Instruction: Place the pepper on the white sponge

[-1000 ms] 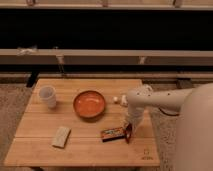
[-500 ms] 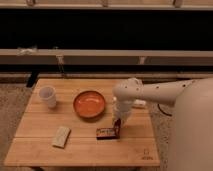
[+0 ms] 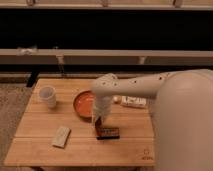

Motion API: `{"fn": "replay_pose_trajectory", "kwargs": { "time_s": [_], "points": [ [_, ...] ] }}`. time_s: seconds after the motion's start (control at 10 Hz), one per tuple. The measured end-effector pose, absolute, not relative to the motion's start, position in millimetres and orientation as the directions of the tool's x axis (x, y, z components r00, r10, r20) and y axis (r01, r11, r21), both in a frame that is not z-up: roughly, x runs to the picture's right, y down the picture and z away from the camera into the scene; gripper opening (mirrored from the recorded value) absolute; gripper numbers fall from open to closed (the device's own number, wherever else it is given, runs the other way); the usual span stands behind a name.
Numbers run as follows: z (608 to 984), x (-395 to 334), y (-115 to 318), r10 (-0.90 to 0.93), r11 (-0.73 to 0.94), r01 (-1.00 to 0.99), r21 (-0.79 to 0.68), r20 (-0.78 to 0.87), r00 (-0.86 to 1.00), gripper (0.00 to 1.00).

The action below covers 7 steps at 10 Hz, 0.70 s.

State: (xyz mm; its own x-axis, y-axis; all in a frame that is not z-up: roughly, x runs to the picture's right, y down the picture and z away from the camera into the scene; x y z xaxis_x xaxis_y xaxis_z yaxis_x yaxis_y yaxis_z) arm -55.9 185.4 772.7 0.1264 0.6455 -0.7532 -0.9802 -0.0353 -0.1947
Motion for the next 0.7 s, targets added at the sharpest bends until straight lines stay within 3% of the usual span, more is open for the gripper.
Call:
{"fn": "replay_pose_trajectory", "kwargs": {
  "time_s": [0.7],
  "points": [
    [750, -164, 202, 0.565, 0.179, -0.846, -0.503, -0.651, 0.507, 0.0]
  ]
}}
